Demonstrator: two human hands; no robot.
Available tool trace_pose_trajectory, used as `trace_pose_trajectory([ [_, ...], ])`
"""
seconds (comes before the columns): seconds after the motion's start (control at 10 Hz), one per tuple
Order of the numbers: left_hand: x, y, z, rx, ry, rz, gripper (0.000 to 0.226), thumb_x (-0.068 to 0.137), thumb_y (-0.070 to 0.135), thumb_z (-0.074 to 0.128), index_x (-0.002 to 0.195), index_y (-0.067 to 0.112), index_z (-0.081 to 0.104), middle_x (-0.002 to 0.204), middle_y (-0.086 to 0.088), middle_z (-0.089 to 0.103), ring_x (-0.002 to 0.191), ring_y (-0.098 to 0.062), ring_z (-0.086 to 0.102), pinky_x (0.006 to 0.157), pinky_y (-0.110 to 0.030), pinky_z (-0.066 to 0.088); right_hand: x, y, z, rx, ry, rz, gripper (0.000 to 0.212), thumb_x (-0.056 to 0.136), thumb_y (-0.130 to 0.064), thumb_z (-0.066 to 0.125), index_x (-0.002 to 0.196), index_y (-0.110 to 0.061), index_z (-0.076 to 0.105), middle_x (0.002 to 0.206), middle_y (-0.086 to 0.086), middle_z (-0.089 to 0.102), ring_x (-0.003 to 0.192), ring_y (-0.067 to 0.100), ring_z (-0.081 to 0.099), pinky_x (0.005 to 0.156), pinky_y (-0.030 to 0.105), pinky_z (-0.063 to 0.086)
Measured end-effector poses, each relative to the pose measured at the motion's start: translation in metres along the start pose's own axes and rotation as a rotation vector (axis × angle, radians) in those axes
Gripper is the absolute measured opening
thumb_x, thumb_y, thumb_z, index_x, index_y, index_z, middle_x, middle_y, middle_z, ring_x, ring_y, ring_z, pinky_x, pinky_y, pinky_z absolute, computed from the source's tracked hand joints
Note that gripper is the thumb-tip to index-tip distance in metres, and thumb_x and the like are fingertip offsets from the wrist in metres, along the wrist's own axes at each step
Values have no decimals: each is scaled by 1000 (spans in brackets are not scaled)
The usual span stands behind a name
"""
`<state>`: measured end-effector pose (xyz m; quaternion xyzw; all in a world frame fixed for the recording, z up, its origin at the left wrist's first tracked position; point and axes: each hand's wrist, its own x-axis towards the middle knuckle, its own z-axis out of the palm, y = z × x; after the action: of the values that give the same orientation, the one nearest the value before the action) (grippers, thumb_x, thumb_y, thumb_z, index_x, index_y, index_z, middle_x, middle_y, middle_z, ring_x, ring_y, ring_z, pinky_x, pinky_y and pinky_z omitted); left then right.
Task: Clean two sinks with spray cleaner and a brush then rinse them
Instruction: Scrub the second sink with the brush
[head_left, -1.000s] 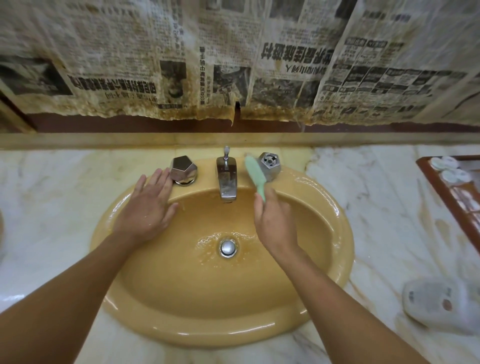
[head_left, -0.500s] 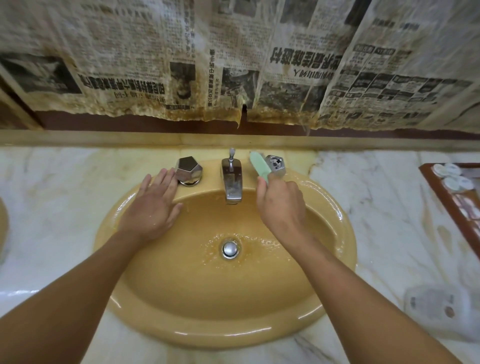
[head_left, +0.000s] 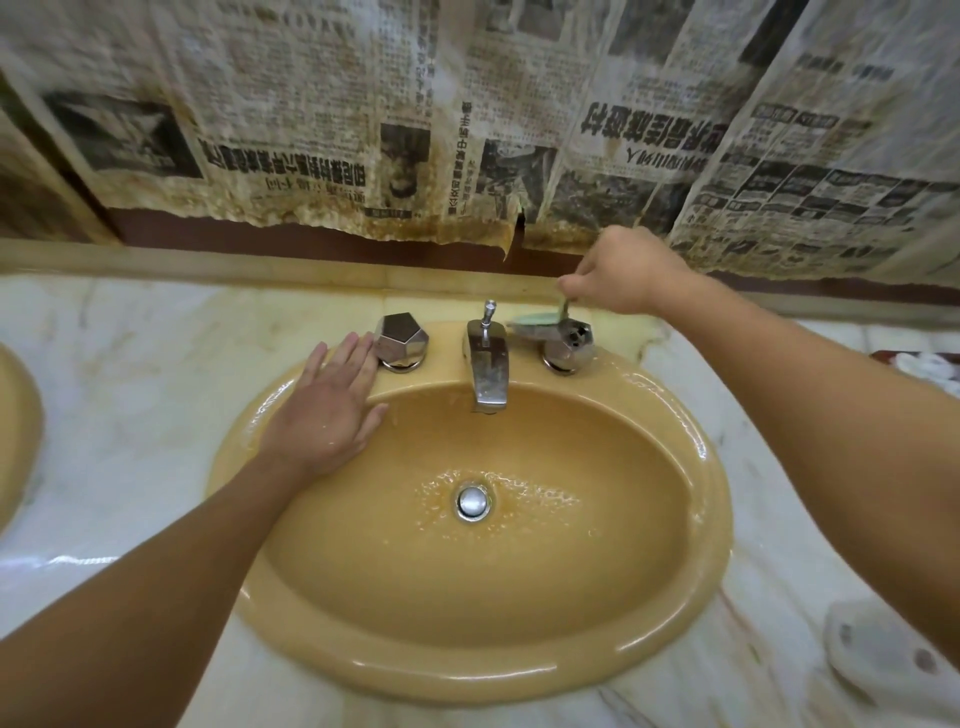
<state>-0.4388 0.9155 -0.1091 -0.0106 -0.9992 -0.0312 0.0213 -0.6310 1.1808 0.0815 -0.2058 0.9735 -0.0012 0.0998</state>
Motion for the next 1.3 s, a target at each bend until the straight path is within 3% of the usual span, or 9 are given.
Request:
trace_pose_trajectory([
  [0.2, 1, 2, -3, -2, 11, 5, 79, 98, 53, 18, 154, 0, 31, 165, -13, 24, 155, -27, 17, 126, -46, 7, 15, -16, -5, -60, 8, -6, 32, 90, -45, 66, 93, -14, 72, 87, 6, 68, 76, 27, 65, 76, 43, 60],
  [0.4, 1, 2, -2, -1, 7, 7, 76, 98, 52, 21, 153, 0, 33, 165, -14, 25, 154, -27, 17, 126, -49, 11, 26, 3, -8, -54, 20, 107, 39, 92, -44, 65, 78, -8, 56, 76, 8, 59, 68, 26, 59, 60, 34, 49],
  [0.5, 2, 1, -1, 4, 8, 2, 77, 98, 52, 20, 153, -1, 33, 165, -14, 24, 154, -27, 17, 126, -49, 11, 23, 18, -4, -77, 57, 145, 39, 91, -43, 66, 79, -7, 55, 77, 8, 57, 74, 30, 60, 63, 35, 50],
  [0.7, 3, 2, -2, 3, 1, 2, 79, 97, 54, 18, 153, -1, 32, 166, -15, 22, 155, -26, 15, 126, -48, 10, 12, 59, 5, 300, 16, 287, 43, 87, -45, 72, 78, -4, 65, 59, 7, 52, 46, 21, 47, 44, 25, 35],
  [0.8, 2, 1, -1, 5, 9, 2, 79, 98, 53, 18, 152, -2, 34, 165, -16, 23, 155, -27, 16, 126, -47, 9, -5, 72, 15, 308, 2, 352, 38, 86, -42, 72, 72, -7, 66, 57, 6, 52, 47, 23, 49, 44, 24, 37],
  [0.9, 4, 1, -1, 11, 13, 16, 78, 98, 53, 21, 149, -4, 38, 164, -18, 26, 154, -29, 20, 126, -47, 9, -27, 80, 38, 617, 30, 466, 33, 88, -38, 67, 67, -13, 64, 59, 8, 45, 45, 23, 40, 43, 25, 31],
  [1.0, 4, 1, 1, 12, 6, 14, 77, 99, 53, 22, 148, -4, 39, 164, -18, 26, 154, -29, 19, 126, -46, 8, -54, 75, 86, 991, 119, 622, 31, 89, -37, 65, 82, -8, 75, 46, 0, 41, 44, 21, 33, 44, 27, 26],
  [1.1, 4, 2, 1, 5, 15, 13, 78, 99, 53, 22, 149, -5, 38, 164, -17, 25, 154, -28, 18, 126, -45, 6, -84, 57, 128, 1314, 145, 770, 31, 93, -37, 60, 81, -11, 70, 35, -11, 30, 42, 17, 24, 40, 21, 24],
  [1.3, 5, 2, 0, 15, 6, 5, 80, 99, 54, 20, 149, -5, 38, 165, -17, 24, 154, -27, 17, 126, -47, 8, -90, 37, 138, 1352, 272, 812, 33, 94, -42, 59, 74, -18, 70, 54, -1, 46, 50, 20, 38, 42, 27, 34],
])
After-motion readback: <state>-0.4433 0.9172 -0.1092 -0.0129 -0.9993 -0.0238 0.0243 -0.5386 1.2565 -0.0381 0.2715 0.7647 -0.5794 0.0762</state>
